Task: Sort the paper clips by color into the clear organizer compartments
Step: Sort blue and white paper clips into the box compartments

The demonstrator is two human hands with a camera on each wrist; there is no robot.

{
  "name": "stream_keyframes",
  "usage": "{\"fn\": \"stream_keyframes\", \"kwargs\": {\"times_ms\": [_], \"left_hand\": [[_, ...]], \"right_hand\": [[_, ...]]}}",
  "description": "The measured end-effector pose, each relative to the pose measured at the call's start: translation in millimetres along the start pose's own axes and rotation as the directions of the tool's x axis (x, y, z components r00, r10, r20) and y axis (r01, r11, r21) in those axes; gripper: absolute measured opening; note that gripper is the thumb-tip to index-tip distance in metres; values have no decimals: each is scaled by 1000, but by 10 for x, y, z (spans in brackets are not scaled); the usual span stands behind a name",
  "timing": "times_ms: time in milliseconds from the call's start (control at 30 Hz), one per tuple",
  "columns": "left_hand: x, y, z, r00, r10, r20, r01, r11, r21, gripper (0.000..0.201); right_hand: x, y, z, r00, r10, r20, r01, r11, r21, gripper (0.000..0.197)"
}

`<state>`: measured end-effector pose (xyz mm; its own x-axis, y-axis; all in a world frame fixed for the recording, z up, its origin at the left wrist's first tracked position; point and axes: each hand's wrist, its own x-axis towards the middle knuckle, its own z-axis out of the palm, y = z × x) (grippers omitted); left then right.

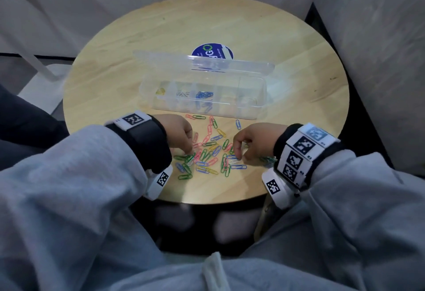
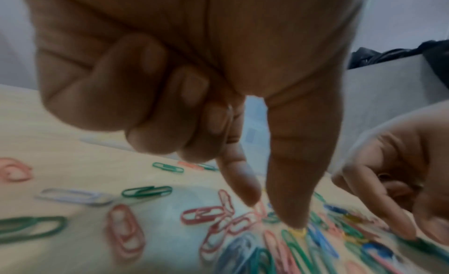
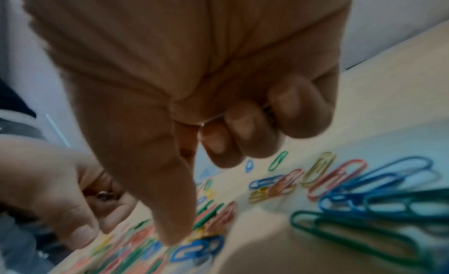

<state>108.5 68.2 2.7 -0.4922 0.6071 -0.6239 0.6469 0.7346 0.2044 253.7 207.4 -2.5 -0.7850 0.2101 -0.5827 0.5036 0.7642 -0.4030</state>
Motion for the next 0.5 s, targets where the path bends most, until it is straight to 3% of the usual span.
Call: {"fn": "stream_keyframes", "kwargs": {"times_ms": [167,300,500], "left_hand": [[47,10,53,1000,14,3,-14,994,112,11],[89,-15,98,1000,23,0,-23,993,114,20],[95,17,148,999,16,-35,-12,992,122,16]], "right_hand": [[29,-46,105,999,-32,7,33,989,-143,25],[114,-51,160,997,-59,-43,51,986,-160,19],[158,-39,110,997,-46,-70,33,985,-169,14]]}}
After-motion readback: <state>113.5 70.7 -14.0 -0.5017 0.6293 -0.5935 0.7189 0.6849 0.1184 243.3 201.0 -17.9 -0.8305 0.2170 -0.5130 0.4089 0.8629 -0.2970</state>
